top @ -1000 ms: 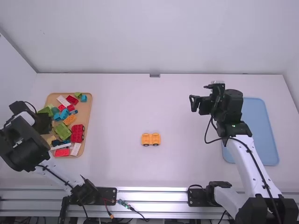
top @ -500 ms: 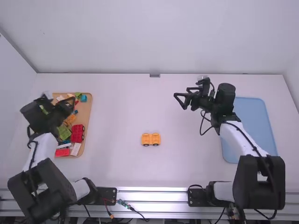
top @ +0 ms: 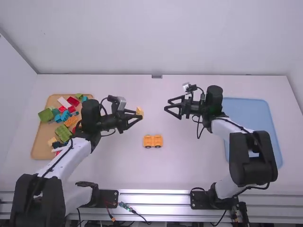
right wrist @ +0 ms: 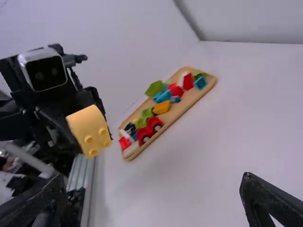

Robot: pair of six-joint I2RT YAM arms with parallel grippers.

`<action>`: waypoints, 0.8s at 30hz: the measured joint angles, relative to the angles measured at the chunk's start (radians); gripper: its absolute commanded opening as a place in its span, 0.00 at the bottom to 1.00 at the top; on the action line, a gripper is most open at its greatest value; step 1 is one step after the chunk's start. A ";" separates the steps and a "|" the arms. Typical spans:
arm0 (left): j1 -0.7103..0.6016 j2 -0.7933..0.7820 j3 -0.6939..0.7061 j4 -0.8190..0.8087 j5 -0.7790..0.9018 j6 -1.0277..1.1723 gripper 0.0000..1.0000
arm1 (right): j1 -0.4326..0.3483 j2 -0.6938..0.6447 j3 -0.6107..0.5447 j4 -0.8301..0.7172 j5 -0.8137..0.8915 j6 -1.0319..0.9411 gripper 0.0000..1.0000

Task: Assemble lego blocks to make yellow taxi

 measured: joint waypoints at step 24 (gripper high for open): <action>-0.098 0.386 0.000 0.834 0.254 -0.425 0.01 | 0.101 0.000 0.004 0.182 -0.133 0.002 0.89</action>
